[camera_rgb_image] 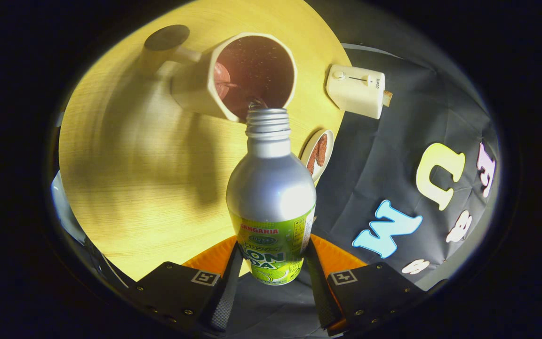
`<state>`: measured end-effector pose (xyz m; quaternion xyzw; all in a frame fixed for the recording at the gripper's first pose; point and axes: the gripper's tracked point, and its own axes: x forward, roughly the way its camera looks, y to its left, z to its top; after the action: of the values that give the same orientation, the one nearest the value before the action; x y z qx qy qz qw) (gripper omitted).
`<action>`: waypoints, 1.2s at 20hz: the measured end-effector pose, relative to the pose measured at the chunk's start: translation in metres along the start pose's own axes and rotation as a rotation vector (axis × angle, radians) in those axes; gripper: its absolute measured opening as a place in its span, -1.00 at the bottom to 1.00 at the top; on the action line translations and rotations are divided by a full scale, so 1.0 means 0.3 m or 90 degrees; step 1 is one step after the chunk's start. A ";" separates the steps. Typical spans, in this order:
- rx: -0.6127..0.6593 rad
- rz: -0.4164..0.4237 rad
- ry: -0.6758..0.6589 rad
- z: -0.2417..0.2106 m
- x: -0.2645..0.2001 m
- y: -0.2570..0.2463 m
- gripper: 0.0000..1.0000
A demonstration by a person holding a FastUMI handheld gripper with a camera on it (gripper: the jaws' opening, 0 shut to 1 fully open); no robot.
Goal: Take the bottle from table, then pour the juice into the cup, finally place the bottle on the coaster
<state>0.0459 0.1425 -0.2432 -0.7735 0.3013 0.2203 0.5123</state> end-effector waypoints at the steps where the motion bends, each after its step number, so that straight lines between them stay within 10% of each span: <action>1: 0.000 0.000 0.000 0.000 -0.001 -0.002 0.40; 24: -0.074 0.009 0.033 -0.009 -0.009 -0.070 0.40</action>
<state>0.0586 0.1468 -0.2266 -0.8051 0.3069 0.2207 0.4570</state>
